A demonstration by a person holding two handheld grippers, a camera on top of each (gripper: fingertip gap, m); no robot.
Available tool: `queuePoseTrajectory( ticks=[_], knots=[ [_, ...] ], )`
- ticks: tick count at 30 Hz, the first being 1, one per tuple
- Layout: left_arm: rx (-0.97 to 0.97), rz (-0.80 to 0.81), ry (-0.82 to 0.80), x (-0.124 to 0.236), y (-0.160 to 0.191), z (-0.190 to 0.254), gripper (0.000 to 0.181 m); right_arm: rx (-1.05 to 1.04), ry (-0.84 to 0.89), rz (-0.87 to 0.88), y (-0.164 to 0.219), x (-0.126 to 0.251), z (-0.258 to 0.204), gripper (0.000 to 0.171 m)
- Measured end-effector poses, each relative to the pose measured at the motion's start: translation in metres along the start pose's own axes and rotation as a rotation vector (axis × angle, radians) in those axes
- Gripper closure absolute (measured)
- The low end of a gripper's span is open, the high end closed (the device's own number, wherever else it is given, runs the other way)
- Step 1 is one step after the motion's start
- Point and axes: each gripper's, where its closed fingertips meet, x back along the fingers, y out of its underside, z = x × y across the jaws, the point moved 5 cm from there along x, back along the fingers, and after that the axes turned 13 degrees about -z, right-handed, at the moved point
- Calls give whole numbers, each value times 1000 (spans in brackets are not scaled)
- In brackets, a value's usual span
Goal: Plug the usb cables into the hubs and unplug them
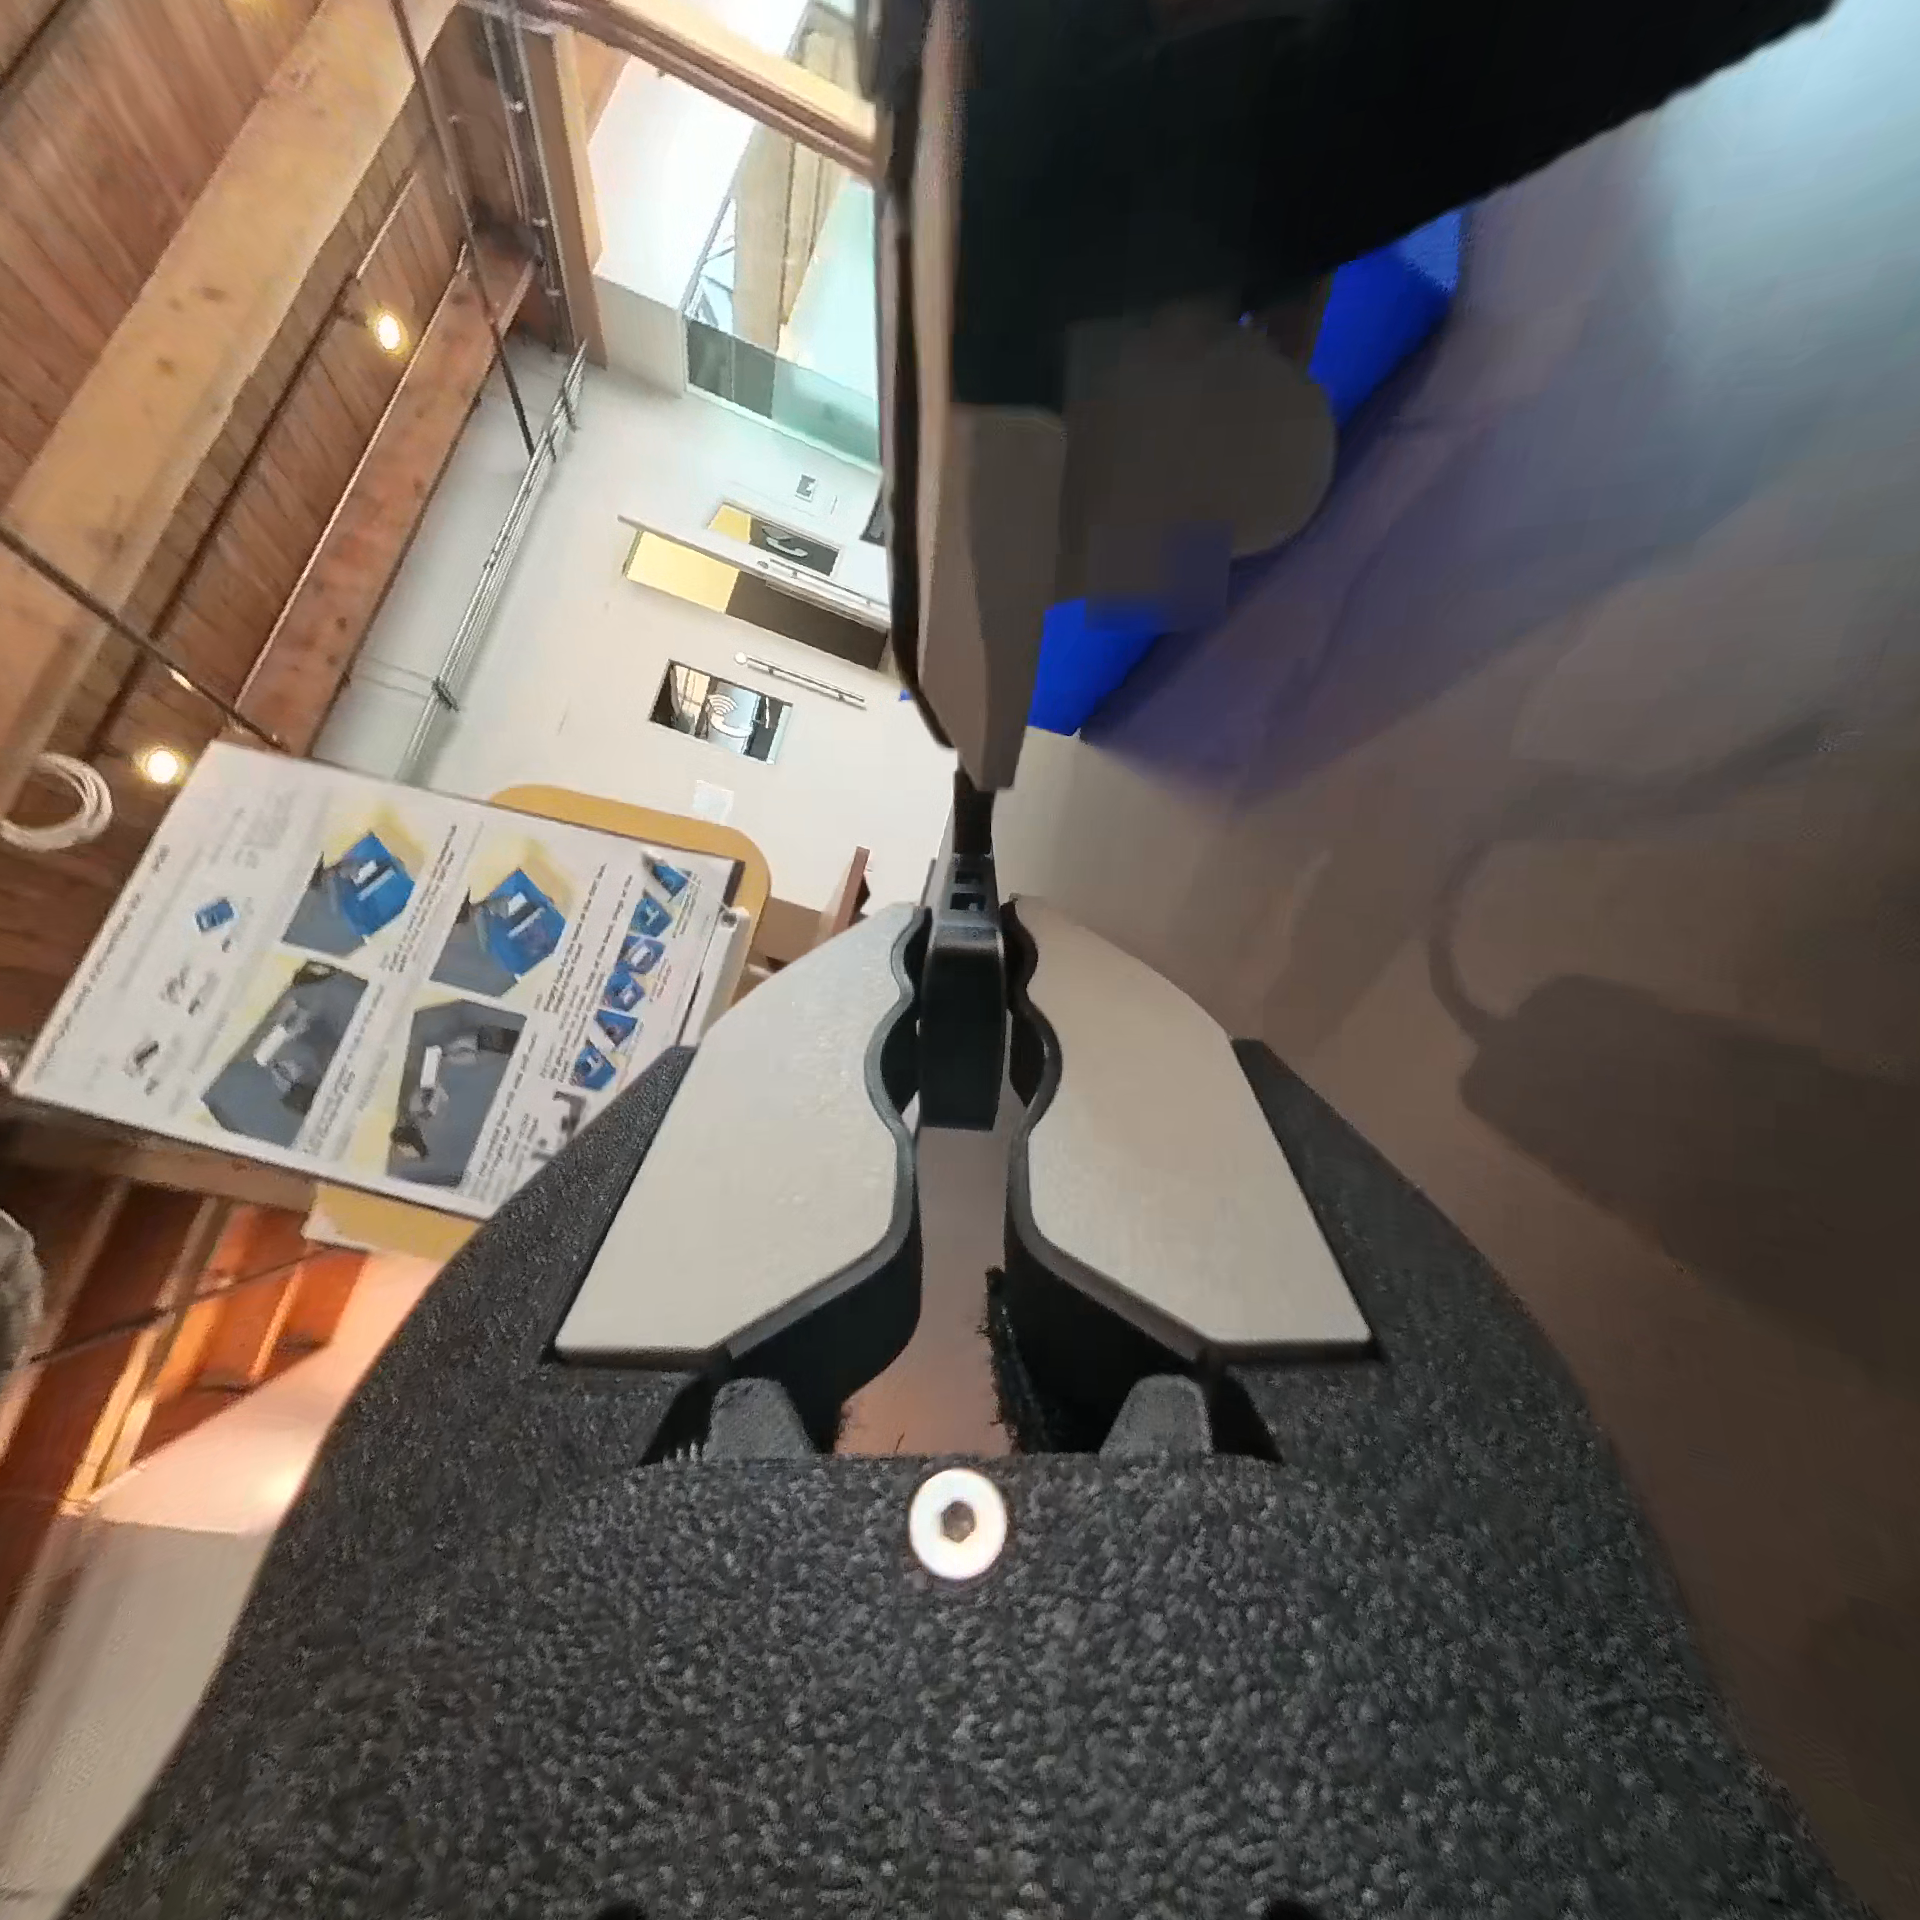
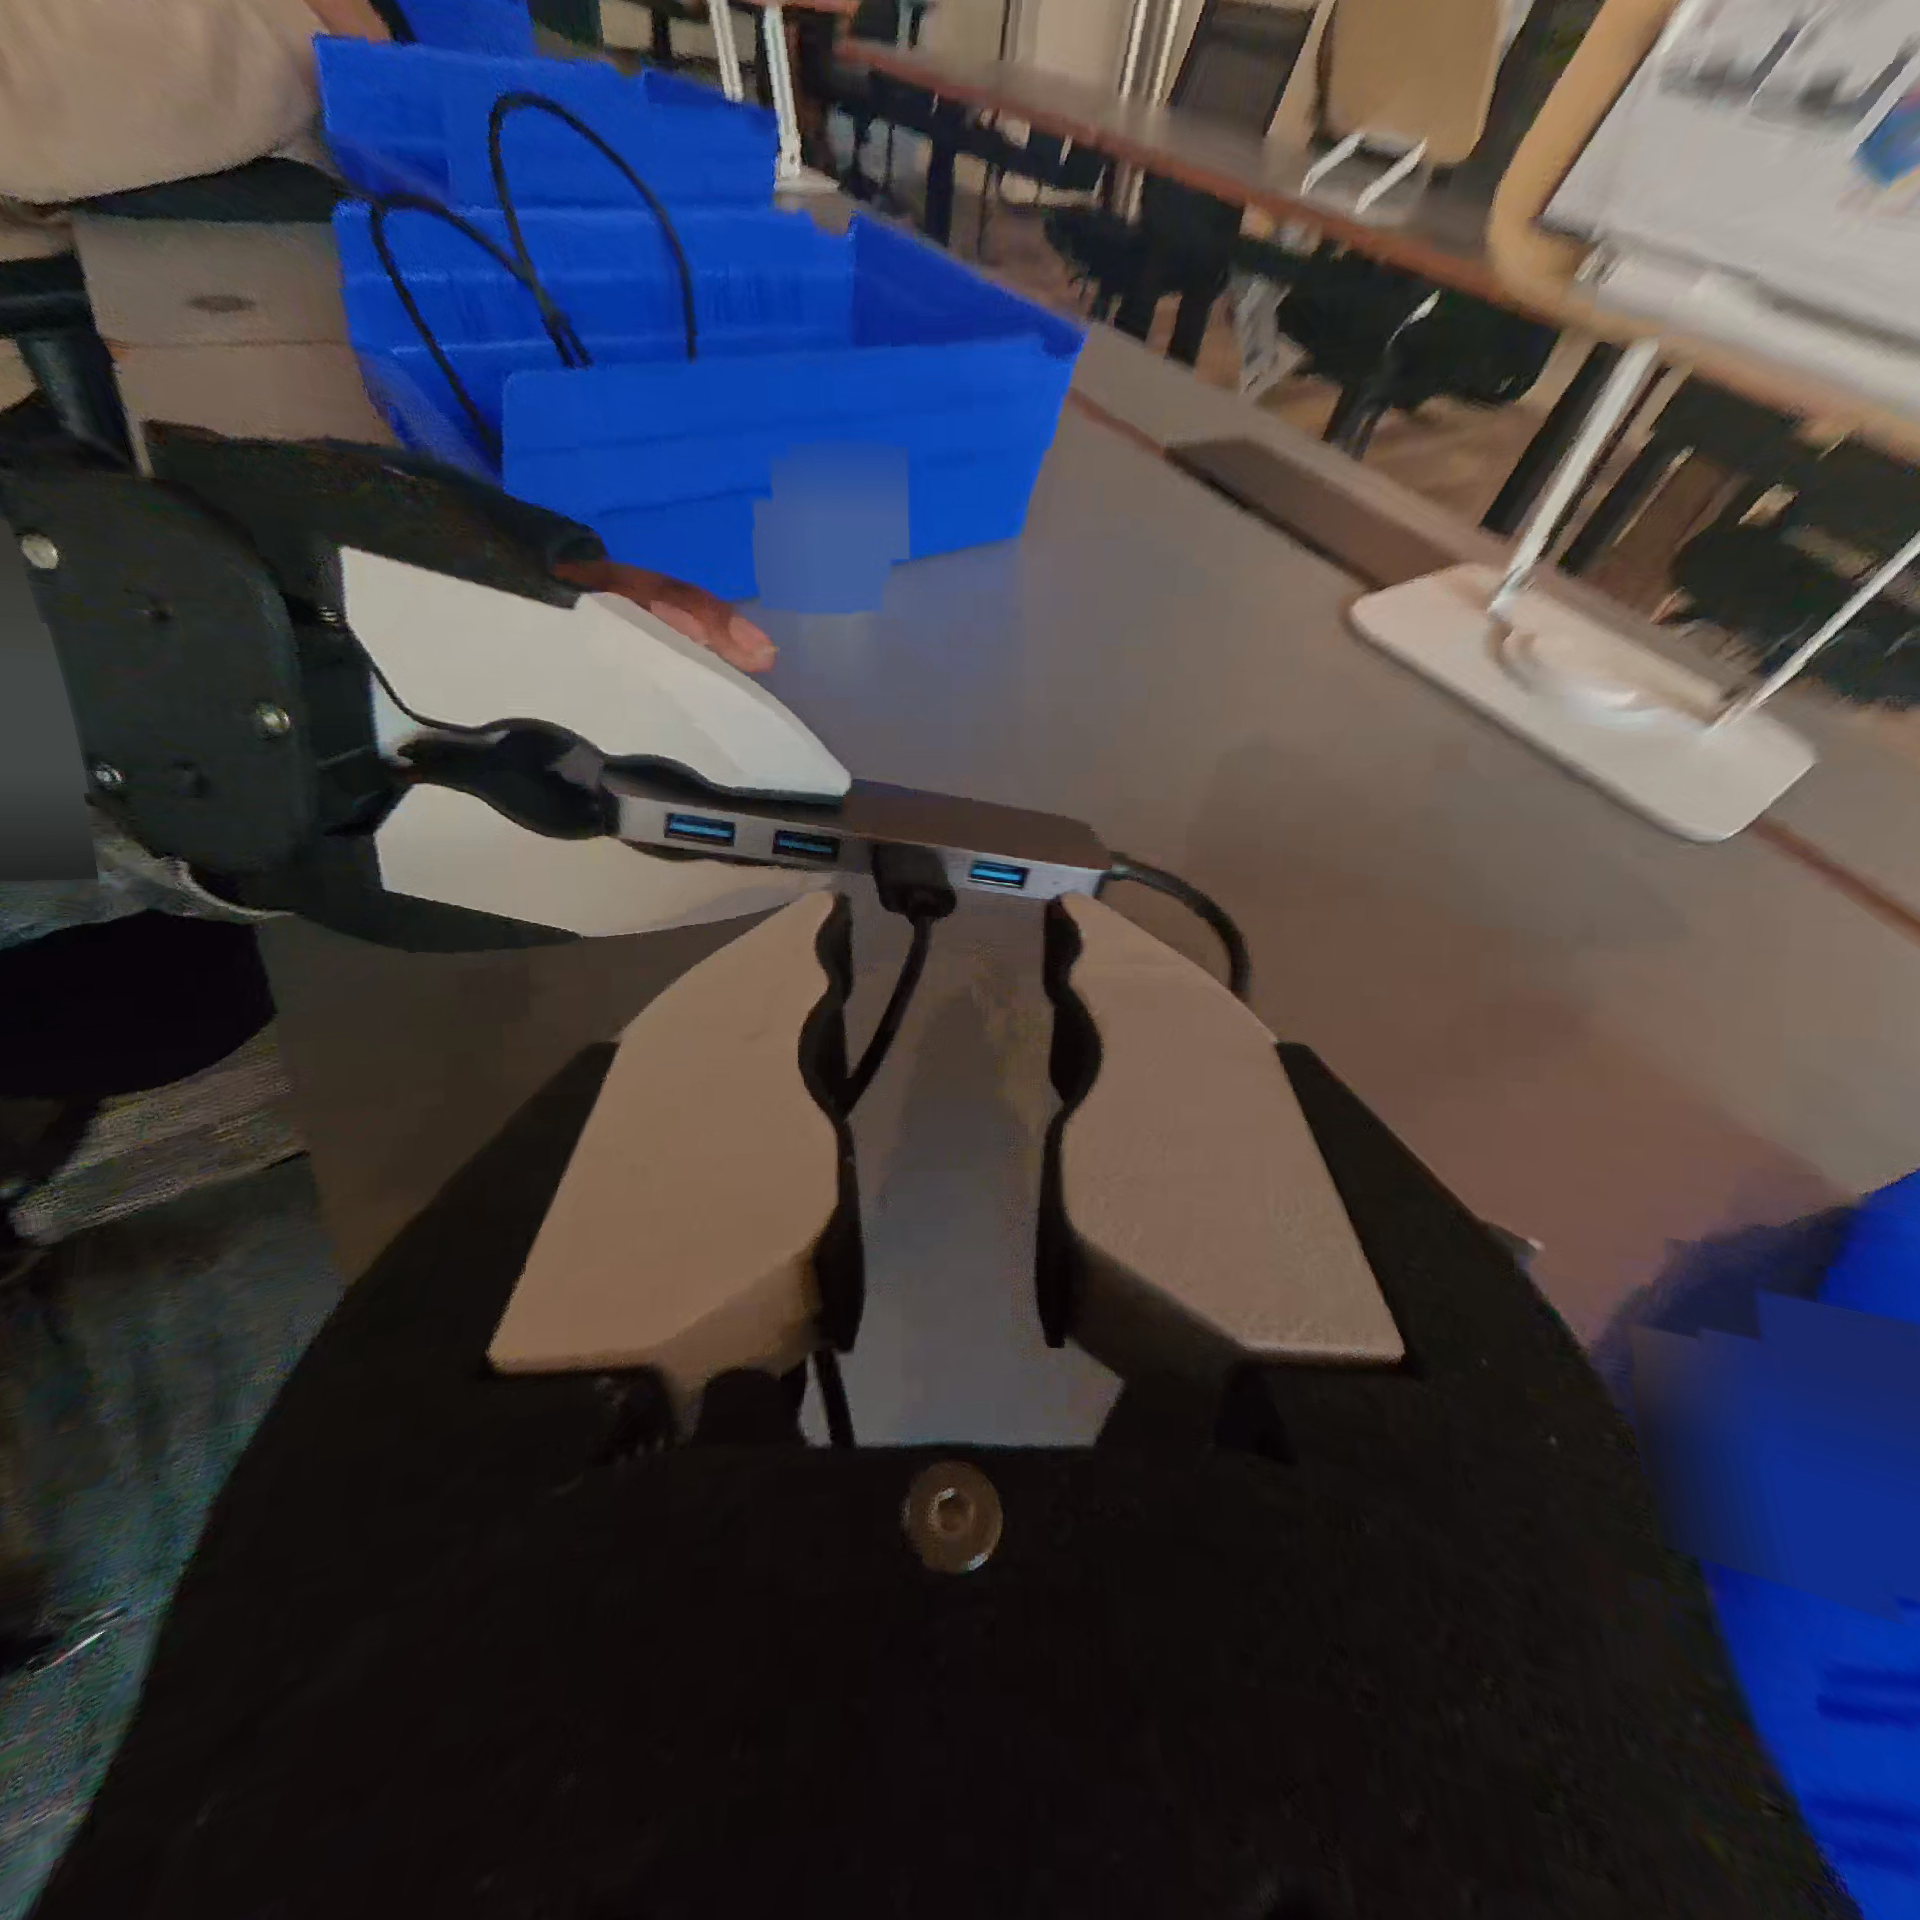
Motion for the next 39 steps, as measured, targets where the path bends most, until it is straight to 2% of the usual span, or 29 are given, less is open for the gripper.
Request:
queuePoseTrajectory(
  ticks=[2,5,9,12,15,19,23,28,30,36,39],
  knots=[
    [77,11,-5,1,6,-6,169,42,70,81,-11,11,4,131],
    [182,36,-5,1,13,-11,169,97,154,322,-36,41,4,130],
    [316,60,-2,0,22,-16,169,125,230,660,-62,99,2,130],
    [426,57,-28,1,36,-25,169,83,255,876,-69,144,6,136],
    [546,71,-48,4,50,-35,169,43,284,936,-68,171,17,140],
    [650,94,-64,8,62,-44,169,44,399,806,-58,178,40,140],
    [711,115,-60,10,71,-48,169,11,487,589,-43,176,66,140],
    [741,152,-54,13,72,-50,169,17,632,93,5,167,107,137],
    [724,149,-32,12,70,-47,169,3,639,-31,25,166,118,139],
    [706,163,-4,11,66,-43,169,-36,613,-213,58,175,132,146],
    [718,187,18,12,64,-43,169,-12,533,-333,78,174,130,148]
  ],
)
